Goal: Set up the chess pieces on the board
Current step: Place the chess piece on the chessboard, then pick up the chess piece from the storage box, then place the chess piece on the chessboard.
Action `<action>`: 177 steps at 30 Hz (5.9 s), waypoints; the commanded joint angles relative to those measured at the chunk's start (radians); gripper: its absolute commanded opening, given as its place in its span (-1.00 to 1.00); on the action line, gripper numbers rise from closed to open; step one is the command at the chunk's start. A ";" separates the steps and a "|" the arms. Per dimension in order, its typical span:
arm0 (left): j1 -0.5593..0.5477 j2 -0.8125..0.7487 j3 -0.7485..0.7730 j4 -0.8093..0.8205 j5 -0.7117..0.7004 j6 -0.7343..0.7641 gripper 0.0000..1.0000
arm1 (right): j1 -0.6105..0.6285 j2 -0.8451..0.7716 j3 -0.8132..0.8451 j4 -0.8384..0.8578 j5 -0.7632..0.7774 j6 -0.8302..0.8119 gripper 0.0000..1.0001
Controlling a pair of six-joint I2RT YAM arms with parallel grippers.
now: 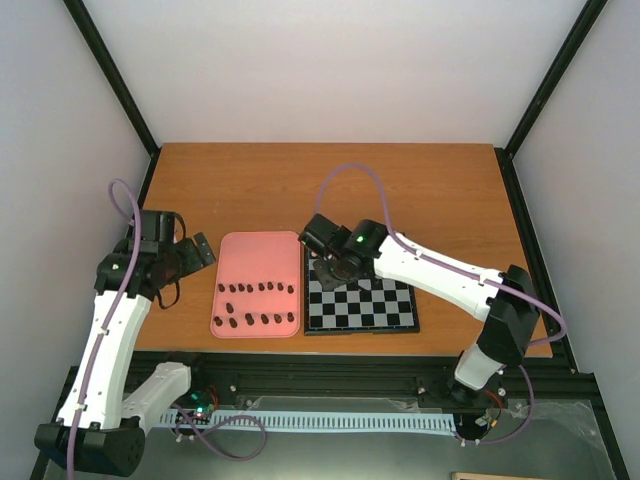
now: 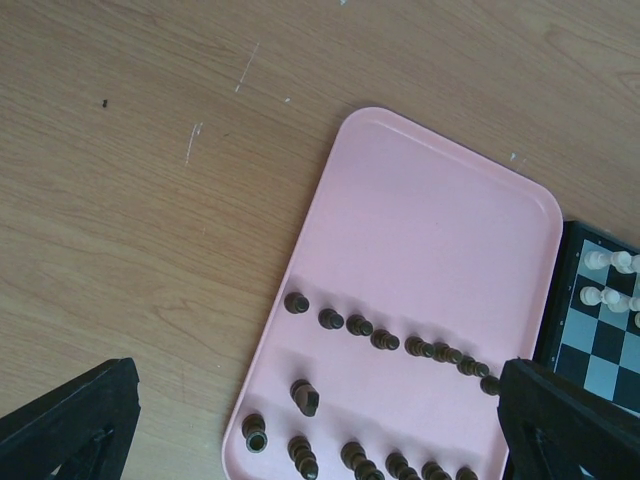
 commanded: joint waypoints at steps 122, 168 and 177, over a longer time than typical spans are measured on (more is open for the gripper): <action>0.009 0.066 -0.037 0.045 0.016 0.054 0.99 | -0.041 0.583 0.300 0.156 -0.273 -0.172 -0.44; 0.008 0.060 -0.067 0.060 0.028 0.041 0.99 | -0.010 0.220 -0.094 0.179 -0.205 -0.070 -0.95; 0.009 0.059 -0.080 0.060 0.025 0.040 0.99 | 0.007 0.250 -0.112 0.196 -0.213 -0.070 -0.95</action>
